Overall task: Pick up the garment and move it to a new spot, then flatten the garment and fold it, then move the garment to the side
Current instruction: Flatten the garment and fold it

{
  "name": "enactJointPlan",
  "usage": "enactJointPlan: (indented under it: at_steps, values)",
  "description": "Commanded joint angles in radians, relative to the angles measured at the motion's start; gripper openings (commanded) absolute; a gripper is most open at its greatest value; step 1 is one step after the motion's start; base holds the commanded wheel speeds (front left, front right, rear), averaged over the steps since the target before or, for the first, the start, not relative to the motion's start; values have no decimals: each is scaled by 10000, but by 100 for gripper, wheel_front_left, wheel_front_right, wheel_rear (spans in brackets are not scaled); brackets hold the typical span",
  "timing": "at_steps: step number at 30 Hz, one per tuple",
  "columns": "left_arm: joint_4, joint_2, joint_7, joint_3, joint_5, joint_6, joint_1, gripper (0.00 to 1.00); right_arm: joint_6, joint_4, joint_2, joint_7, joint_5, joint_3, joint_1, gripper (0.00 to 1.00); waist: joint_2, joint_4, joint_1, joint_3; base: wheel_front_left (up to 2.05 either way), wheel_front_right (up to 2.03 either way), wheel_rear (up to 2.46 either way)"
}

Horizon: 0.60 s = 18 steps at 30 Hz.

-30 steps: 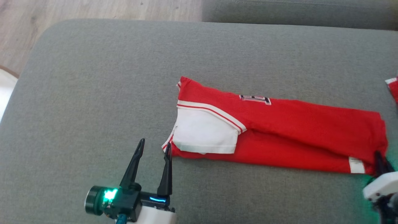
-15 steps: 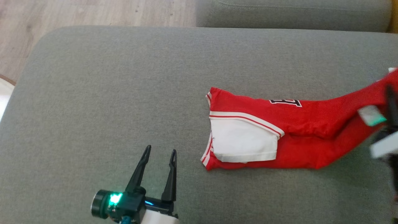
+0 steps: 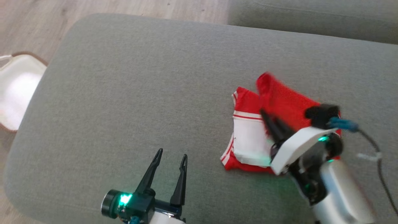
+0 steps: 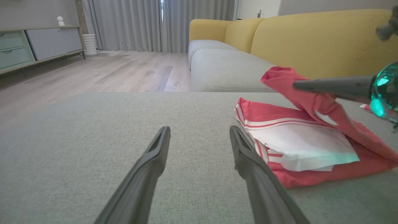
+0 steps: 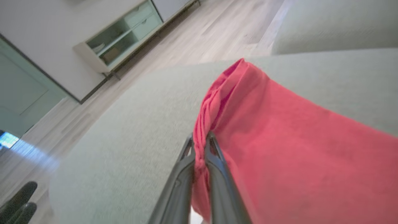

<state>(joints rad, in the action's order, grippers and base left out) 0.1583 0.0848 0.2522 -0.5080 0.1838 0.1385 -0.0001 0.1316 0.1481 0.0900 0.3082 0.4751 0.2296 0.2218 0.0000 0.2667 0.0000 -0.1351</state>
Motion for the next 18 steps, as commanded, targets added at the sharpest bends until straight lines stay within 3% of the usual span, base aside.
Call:
enactJointPlan:
  at_steps: [1, 8, 9, 10, 11, 15, 18]
  values:
    - [-237, -105, 95, 384, -100, -84, -265, 100, -9, -29, -155, -79, 74, 514, 454, 0, 0, 203, 0, -74, 0, 0, 0]
    - [-244, -215, 95, 577, -194, -152, -204, 100, -9, 986, -243, -349, 311, 1853, 514, 0, 0, 337, 0, -156, 0, 0, 0]
    - [-253, -227, 95, 605, -209, -153, -201, 100, -9, 1083, -249, -436, 333, 1957, 544, 26, 0, 321, 0, -161, 0, 0, 0]
    - [-267, -239, 95, 641, -224, -146, -207, 100, -9, 1165, -256, -539, 365, 2042, 583, 78, 0, 294, 0, -164, 0, 0, 0]
    - [-302, -251, 95, 681, -226, -150, -215, 100, -9, 1241, -266, -657, 411, 2085, 617, 100, 0, 253, 0, -156, 0, 0, 0]
    - [-434, -290, 95, 942, -131, -104, -161, 100, -9, 1177, -237, -1430, 462, 2006, 814, 100, 0, -20, 0, -53, 0, 0, 0]
    - [-614, -312, 95, 1273, 133, -90, -56, 100, -9, 770, 142, -2409, 251, 1661, 764, 100, 0, -318, 0, 127, 0, 0, 0]
